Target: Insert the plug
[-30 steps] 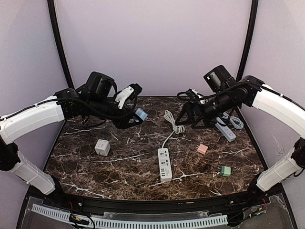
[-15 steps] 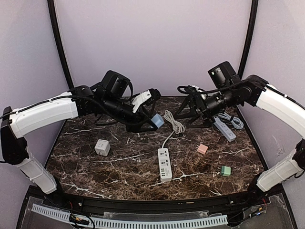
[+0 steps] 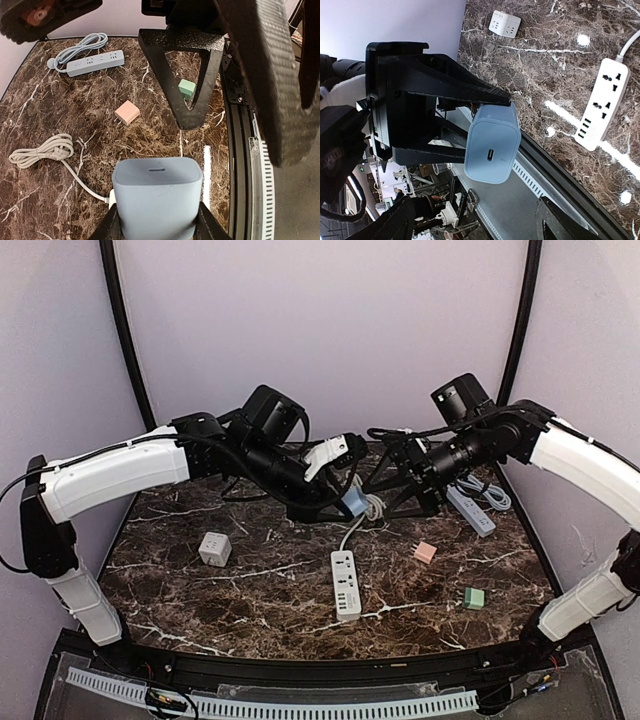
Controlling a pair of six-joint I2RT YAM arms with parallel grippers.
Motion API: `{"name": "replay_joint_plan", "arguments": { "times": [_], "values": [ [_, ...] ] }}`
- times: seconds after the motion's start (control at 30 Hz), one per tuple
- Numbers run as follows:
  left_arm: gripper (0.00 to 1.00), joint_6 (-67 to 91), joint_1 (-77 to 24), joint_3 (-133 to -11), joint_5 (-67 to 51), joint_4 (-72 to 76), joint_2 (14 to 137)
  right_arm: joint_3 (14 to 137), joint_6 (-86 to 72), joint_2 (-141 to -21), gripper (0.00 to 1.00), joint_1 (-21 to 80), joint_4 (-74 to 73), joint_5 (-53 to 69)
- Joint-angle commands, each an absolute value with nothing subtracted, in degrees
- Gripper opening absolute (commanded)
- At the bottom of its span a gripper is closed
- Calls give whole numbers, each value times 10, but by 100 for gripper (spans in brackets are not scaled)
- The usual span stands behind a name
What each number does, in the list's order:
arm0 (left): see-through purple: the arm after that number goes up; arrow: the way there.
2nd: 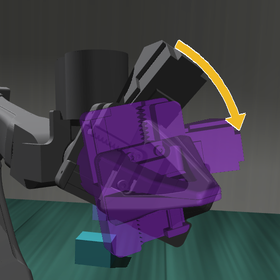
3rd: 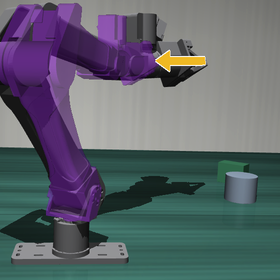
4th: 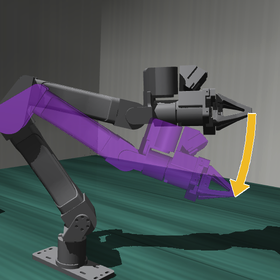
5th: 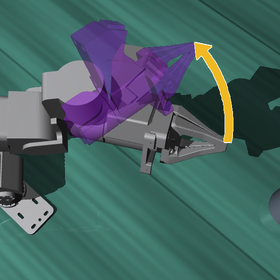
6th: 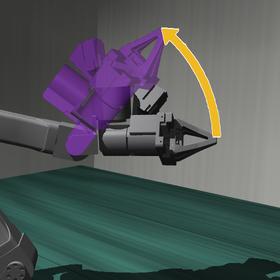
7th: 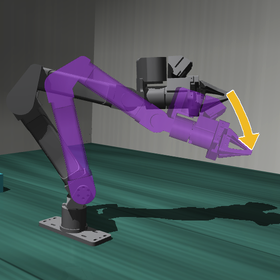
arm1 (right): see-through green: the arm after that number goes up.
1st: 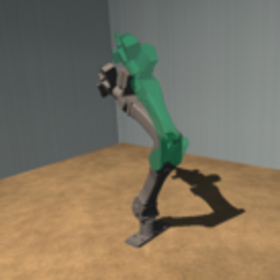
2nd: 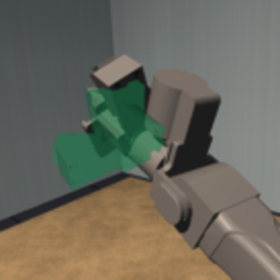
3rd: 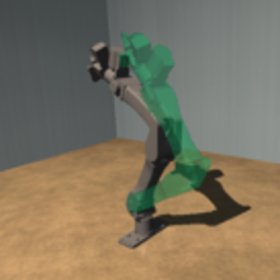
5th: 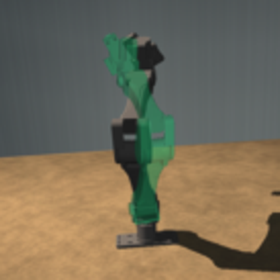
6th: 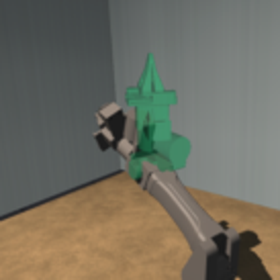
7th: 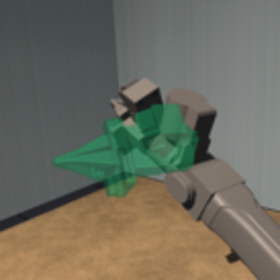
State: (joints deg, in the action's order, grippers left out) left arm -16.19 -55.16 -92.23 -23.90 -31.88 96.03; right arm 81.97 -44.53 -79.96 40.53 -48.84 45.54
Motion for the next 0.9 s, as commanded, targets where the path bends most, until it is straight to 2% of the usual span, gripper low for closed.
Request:
{"name": "replay_joint_plan", "arguments": {
  "times": [0.0,0.87],
  "values": [
    [1,-174,-561,-951,-234,-342,971,800,-485,-805,82,403,-453,484],
    [1,-169,-584,-989,-243,-357,1005,764,-514,-830,70,403,-422,471]
  ]
}}
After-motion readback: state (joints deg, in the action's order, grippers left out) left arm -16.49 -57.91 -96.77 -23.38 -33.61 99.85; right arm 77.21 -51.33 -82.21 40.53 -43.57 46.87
